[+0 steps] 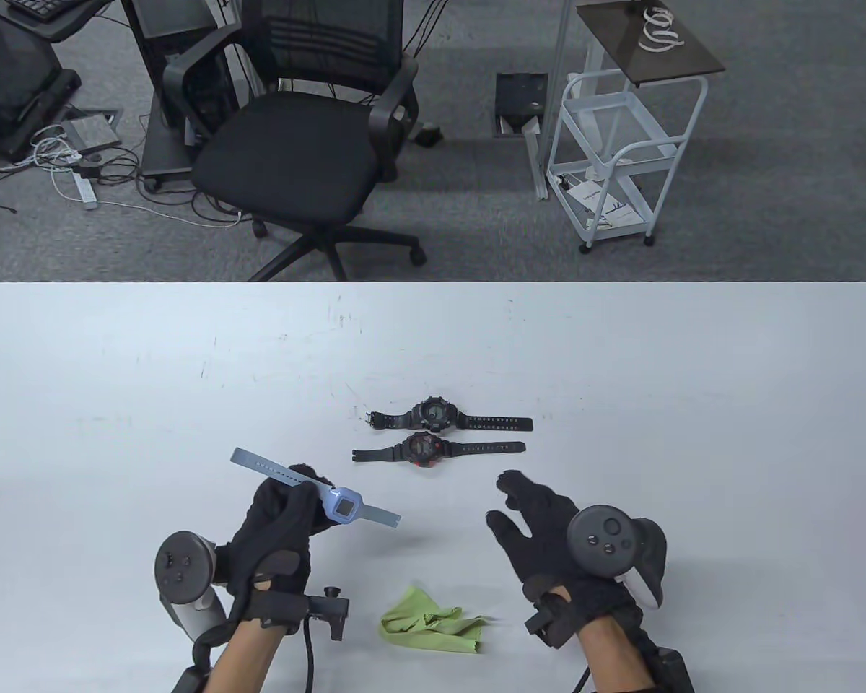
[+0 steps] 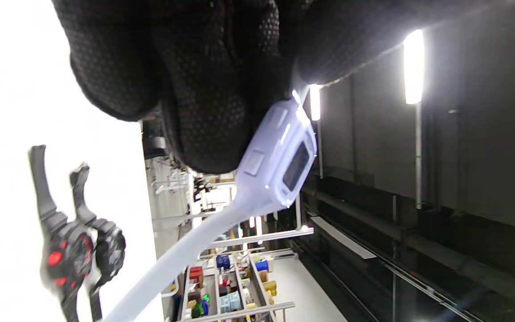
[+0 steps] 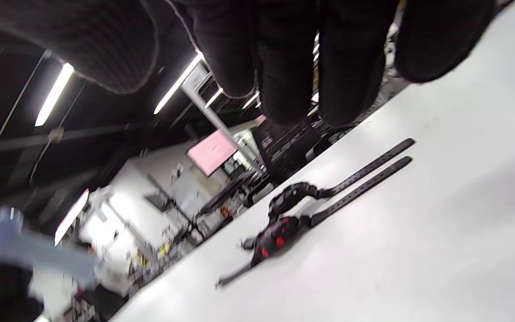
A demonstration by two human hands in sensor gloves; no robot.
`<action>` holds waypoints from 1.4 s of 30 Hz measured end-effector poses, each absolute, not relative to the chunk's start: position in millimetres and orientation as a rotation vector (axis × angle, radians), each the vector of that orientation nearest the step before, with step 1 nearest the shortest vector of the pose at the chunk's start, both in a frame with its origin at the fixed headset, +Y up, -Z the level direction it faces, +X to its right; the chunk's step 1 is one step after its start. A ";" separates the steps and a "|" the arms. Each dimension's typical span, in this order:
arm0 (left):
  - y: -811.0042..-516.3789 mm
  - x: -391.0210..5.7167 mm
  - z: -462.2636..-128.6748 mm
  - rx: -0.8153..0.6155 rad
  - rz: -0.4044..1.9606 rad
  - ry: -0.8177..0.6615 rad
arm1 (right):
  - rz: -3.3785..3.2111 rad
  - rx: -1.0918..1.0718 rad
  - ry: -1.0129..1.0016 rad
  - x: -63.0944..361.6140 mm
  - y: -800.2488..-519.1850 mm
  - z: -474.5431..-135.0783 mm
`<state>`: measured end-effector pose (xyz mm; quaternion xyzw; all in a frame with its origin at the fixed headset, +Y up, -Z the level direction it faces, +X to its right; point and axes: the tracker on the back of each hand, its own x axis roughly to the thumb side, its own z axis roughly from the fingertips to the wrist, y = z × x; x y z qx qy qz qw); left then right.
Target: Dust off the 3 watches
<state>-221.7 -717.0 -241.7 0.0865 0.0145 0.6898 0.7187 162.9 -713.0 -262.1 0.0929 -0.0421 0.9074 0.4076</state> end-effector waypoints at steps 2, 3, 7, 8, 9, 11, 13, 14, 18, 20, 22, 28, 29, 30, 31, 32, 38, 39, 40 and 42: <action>-719.3 -206.0 -246.1 0.136 1.536 0.062 | 2.245 0.158 -0.128 174.5 -717.9 -266.1; -721.1 -194.7 -249.9 0.116 1.534 0.084 | 2.216 0.121 -0.131 179.5 -721.5 -267.9; -734.1 -151.5 -265.4 0.036 1.591 0.167 | 2.204 0.049 -0.129 187.5 -729.4 -271.4; -738.9 -138.8 -270.0 0.012 1.611 0.204 | 2.201 0.042 -0.131 188.0 -729.9 -272.0; -742.0 -130.1 -272.9 -0.004 1.621 0.230 | 2.199 0.037 -0.122 188.4 -729.9 -272.5; -748.2 -106.0 -282.2 -0.025 1.639 0.278 | 2.193 0.031 -0.118 189.0 -730.2 -273.4; -751.4 -89.5 -289.5 -0.031 1.619 0.307 | 2.188 0.017 -0.104 190.3 -731.3 -274.4; -753.0 -83.3 -292.4 -0.035 1.608 0.316 | 2.185 0.013 -0.101 190.8 -732.1 -274.6; -764.7 -64.3 -299.7 -0.043 1.559 0.381 | 2.163 -0.022 -0.089 194.8 -735.8 -276.4; -769.9 -61.8 -300.5 -0.039 1.520 0.398 | 2.149 -0.030 -0.087 195.9 -736.5 -277.7; -772.9 -62.0 -301.4 -0.024 1.481 0.405 | 2.146 -0.033 -0.086 196.4 -737.0 -278.3; -779.0 -69.9 -299.4 0.010 1.393 0.459 | 2.141 -0.047 -0.069 196.8 -739.4 -279.6; -780.4 -71.6 -299.0 0.014 1.387 0.471 | 2.143 -0.046 -0.064 196.7 -739.1 -279.3; -781.5 -72.8 -298.8 0.012 1.381 0.477 | 2.144 -0.046 -0.064 196.5 -738.9 -279.0; -783.0 -74.2 -298.2 0.009 1.377 0.486 | 2.147 -0.047 -0.065 196.3 -739.0 -279.0; -785.2 -75.6 -297.7 0.007 1.377 0.497 | 2.151 -0.044 -0.060 196.0 -739.1 -279.1; -789.6 -81.3 -296.3 0.003 1.380 0.527 | 2.151 -0.044 -0.063 196.1 -739.6 -279.4; -790.0 -82.9 -296.6 0.008 1.382 0.533 | 2.149 -0.048 -0.064 196.2 -739.7 -279.4; -790.3 -84.1 -296.6 0.009 1.383 0.537 | 2.148 -0.049 -0.062 196.3 -739.9 -279.5; -791.0 -87.3 -296.6 0.015 1.392 0.546 | 2.149 -0.051 -0.058 196.3 -739.8 -279.3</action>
